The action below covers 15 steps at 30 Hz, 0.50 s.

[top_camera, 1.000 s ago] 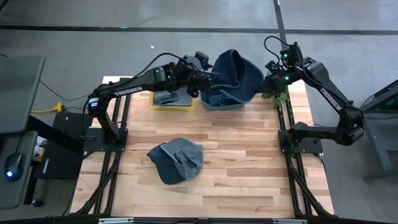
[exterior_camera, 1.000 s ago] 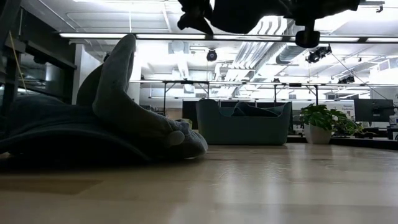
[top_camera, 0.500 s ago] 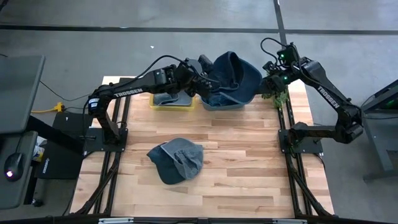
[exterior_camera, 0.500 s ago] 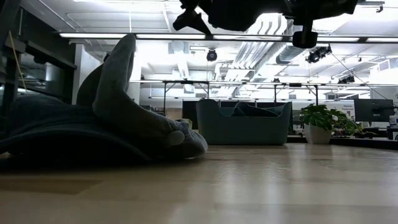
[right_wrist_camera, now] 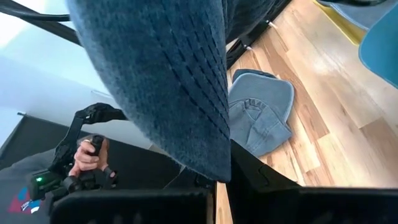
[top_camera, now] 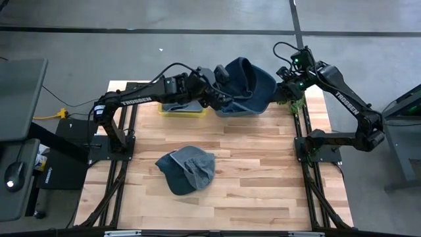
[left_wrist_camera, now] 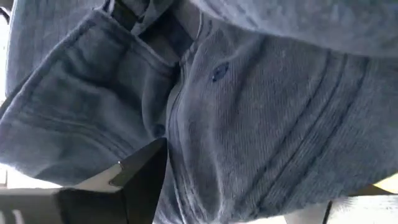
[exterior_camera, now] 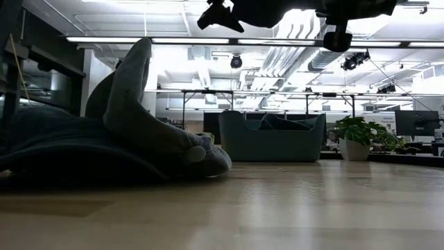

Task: Pick & Place hat
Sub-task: Put the right blue cap into the blue bin

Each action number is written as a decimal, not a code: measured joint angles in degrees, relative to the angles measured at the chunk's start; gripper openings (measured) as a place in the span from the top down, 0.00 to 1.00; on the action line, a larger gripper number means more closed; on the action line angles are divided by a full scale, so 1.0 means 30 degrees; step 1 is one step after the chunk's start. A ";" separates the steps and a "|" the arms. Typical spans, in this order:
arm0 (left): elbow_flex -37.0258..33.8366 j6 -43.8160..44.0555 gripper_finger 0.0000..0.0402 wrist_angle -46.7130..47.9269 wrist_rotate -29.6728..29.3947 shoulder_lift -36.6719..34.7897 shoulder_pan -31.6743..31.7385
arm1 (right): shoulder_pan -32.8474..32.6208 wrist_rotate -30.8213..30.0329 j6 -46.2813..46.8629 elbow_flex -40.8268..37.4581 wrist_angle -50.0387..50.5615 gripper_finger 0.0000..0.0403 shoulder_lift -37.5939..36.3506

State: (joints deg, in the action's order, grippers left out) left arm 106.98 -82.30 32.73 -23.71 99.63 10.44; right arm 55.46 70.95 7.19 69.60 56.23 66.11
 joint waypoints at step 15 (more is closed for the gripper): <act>0.0000 0.1025 0.96 -0.0255 -0.1274 0.0000 0.0000 | 0.0000 0.0022 -0.0744 0.0000 0.0015 0.98 0.0000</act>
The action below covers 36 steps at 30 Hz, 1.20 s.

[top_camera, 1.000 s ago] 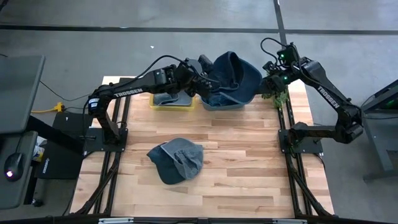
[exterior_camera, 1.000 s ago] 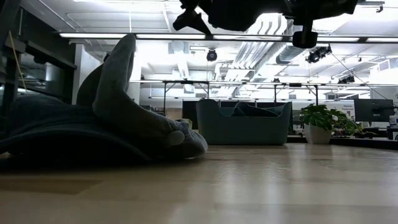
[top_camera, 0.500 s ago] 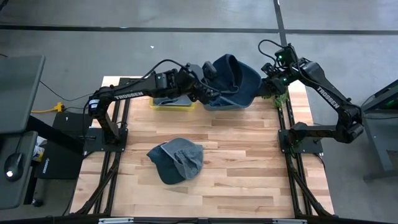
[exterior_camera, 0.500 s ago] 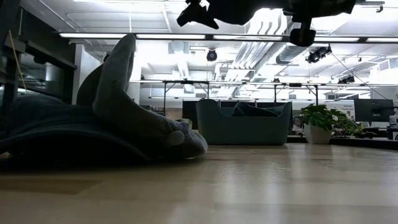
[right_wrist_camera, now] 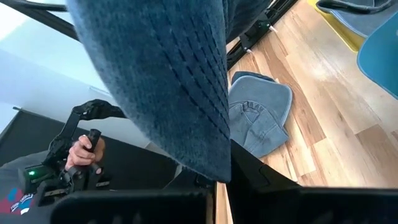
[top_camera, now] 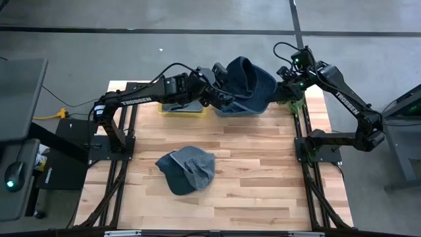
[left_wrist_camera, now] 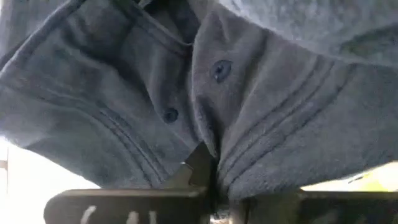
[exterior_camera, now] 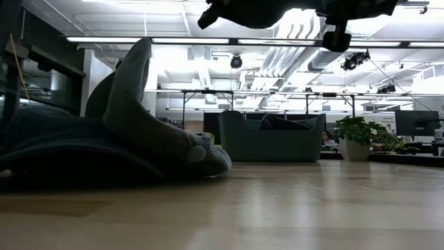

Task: Pick & Place hat
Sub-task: Put the right blue cap into the blue bin

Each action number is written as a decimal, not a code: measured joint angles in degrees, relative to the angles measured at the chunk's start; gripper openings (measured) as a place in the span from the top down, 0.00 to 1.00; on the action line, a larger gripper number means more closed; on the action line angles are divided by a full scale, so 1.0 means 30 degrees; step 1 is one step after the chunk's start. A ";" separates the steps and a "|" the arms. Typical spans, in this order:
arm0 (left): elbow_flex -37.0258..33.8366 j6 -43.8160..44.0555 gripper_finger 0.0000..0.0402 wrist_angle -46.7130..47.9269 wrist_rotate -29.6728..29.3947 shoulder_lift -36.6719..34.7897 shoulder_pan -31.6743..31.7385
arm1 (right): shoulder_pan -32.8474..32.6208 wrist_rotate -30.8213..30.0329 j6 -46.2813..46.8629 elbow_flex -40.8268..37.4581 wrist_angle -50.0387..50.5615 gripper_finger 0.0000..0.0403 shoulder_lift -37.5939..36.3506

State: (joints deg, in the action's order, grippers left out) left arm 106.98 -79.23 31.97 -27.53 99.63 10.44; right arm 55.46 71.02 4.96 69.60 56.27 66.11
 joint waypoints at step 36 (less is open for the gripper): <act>0.0007 0.9015 0.38 0.4588 -0.1507 0.0000 0.1073 | 0.0000 -0.1498 -0.0890 0.0000 0.0877 0.98 -0.0007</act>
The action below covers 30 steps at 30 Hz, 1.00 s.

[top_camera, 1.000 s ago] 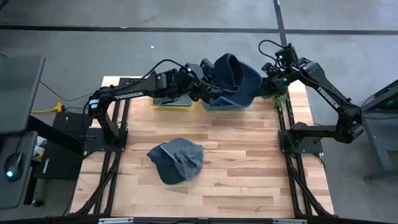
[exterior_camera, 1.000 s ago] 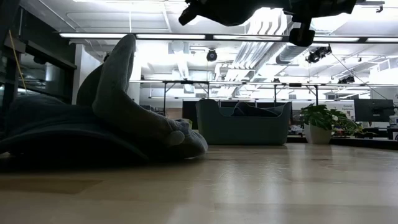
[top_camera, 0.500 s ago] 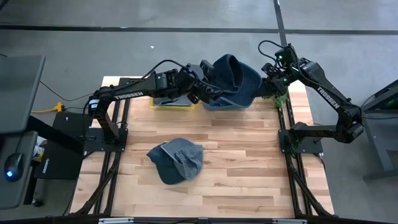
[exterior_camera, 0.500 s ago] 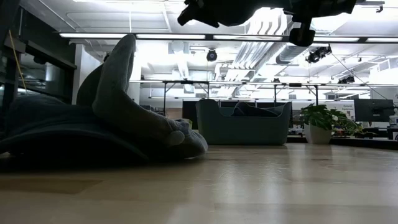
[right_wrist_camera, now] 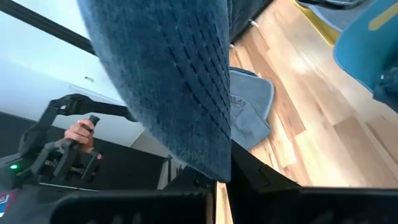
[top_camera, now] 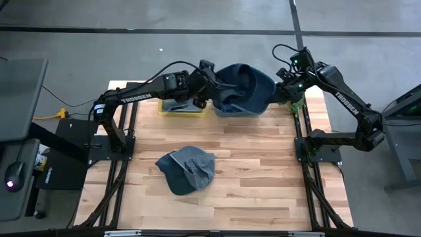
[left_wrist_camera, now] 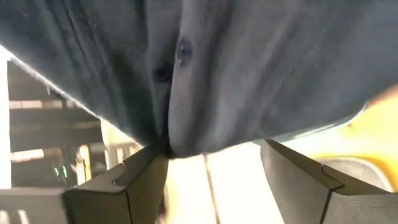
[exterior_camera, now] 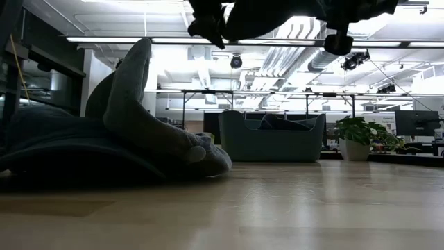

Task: Pick & Place hat
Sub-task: Put the right blue cap into the blue bin

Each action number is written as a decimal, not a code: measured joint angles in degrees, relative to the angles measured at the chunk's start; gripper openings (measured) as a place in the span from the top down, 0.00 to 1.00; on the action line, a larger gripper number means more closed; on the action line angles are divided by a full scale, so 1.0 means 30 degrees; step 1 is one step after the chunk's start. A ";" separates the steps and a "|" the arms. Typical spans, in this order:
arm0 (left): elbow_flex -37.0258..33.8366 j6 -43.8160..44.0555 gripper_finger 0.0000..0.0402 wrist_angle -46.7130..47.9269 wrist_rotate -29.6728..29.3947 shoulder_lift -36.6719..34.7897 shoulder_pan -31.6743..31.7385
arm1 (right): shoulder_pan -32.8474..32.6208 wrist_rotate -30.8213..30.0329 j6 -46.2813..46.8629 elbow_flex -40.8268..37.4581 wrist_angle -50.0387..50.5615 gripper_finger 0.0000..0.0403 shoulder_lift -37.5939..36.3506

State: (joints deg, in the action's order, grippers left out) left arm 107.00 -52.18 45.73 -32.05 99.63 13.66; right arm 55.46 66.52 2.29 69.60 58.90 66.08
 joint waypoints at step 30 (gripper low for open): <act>-0.0327 2.3259 0.38 -0.2236 2.2469 -0.0612 0.8116 | 0.0022 -0.3551 -0.3127 0.0014 0.1128 0.98 -0.0007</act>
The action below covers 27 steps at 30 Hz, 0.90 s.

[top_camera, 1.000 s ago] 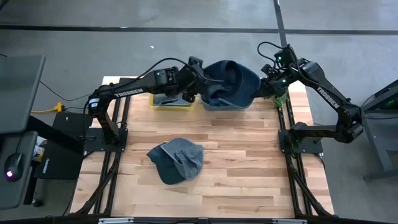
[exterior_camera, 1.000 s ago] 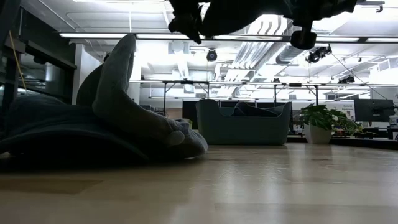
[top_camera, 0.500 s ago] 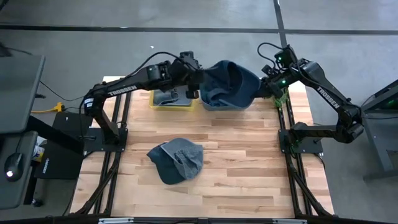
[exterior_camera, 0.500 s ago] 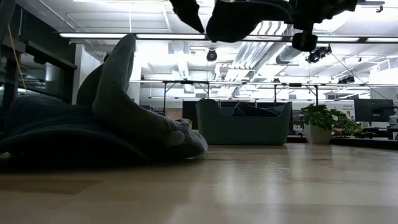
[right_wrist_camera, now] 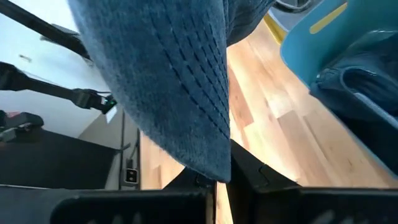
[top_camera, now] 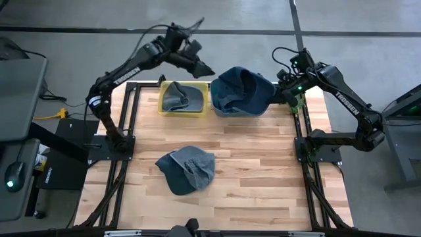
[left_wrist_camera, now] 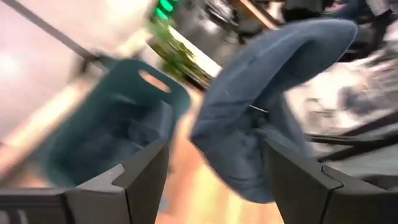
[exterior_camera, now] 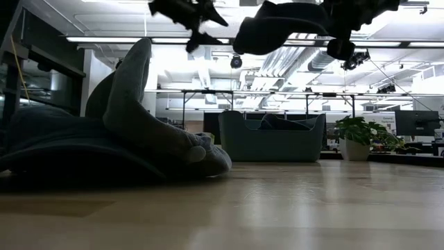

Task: Pick & Place hat
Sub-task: Put the right blue cap into the blue bin

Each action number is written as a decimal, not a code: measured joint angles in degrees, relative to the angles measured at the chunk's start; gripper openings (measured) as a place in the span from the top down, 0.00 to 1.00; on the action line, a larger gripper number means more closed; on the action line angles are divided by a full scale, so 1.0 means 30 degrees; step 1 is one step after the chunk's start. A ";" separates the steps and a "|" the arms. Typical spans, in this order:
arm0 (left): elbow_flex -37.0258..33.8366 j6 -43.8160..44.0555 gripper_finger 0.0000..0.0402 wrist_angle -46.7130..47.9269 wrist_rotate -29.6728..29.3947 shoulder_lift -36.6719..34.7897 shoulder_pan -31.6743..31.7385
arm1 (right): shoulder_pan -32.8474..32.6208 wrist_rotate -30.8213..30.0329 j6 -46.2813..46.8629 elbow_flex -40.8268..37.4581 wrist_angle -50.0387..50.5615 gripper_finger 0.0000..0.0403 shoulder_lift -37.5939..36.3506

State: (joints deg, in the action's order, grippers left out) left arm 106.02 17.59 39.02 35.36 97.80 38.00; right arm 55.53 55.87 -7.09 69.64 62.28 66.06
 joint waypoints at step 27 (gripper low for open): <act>-0.1181 0.4997 0.38 -0.6326 0.0481 0.2574 -0.1562 | 0.0000 -0.0849 0.1857 0.0001 -0.3330 0.98 -0.0007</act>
State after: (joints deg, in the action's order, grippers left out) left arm 102.48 32.59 20.05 36.80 105.52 33.32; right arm 55.53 53.32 -1.52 69.65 52.29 66.04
